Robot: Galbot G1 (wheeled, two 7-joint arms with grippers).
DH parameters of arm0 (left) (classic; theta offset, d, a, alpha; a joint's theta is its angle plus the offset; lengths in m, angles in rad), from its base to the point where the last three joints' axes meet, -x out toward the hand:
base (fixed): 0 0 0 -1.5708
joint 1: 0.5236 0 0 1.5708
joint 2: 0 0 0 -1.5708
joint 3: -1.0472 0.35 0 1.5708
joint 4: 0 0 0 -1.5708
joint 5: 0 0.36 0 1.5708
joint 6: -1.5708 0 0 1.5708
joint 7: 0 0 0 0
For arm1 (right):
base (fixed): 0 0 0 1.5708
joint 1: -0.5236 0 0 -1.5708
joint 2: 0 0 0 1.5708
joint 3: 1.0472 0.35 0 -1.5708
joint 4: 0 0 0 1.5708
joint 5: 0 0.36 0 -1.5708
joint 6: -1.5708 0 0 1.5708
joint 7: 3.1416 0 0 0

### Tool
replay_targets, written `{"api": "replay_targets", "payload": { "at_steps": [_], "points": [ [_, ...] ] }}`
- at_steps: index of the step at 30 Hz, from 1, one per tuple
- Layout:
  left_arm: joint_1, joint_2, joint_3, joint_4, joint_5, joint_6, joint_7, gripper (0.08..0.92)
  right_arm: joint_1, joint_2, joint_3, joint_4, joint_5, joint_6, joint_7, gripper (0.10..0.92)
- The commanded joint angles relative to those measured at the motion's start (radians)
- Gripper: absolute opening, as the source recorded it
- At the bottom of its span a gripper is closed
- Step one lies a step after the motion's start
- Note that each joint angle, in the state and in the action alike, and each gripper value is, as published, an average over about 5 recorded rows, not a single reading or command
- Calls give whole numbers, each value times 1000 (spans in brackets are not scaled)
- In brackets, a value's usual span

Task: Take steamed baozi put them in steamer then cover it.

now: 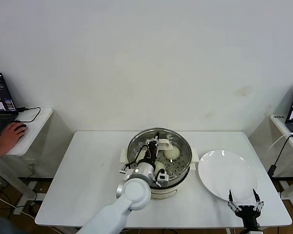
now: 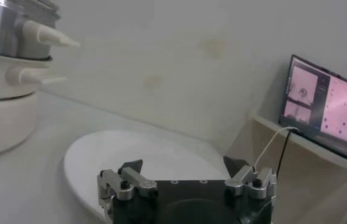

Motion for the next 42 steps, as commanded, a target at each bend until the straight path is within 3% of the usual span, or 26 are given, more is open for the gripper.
{"api": "replay_targets", "payload": {
  "at_steps": [1, 11, 14, 22, 29, 37, 42],
  "points": [
    [0, -16, 1, 26, 14, -1, 1, 150, 2, -3, 0, -2, 3, 0, 0, 823],
    [11, -22, -4, 8, 11, -2, -3, 151, 5, -6, -2, -12, 3, 3, 0, 823],
    [17, -16, -6, -14, 8, 1, -1, 192, 5, -5, -5, -12, 1, 3, -1, 823],
    [74, 12, -18, -117, -7, 2, -9, 423, 3, -2, -9, -13, -4, 4, -1, 823],
    [190, 104, -51, -282, -110, -10, -43, 623, 0, -2, -10, -14, -5, 7, -1, 823],
    [392, 201, -206, -513, -387, -62, -172, 811, -8, -17, -12, -18, 0, 13, 1, 823],
    [590, 237, -369, -585, -824, -178, -417, 822, -11, -20, -21, -18, 9, 20, 1, 823]
  ]
}}
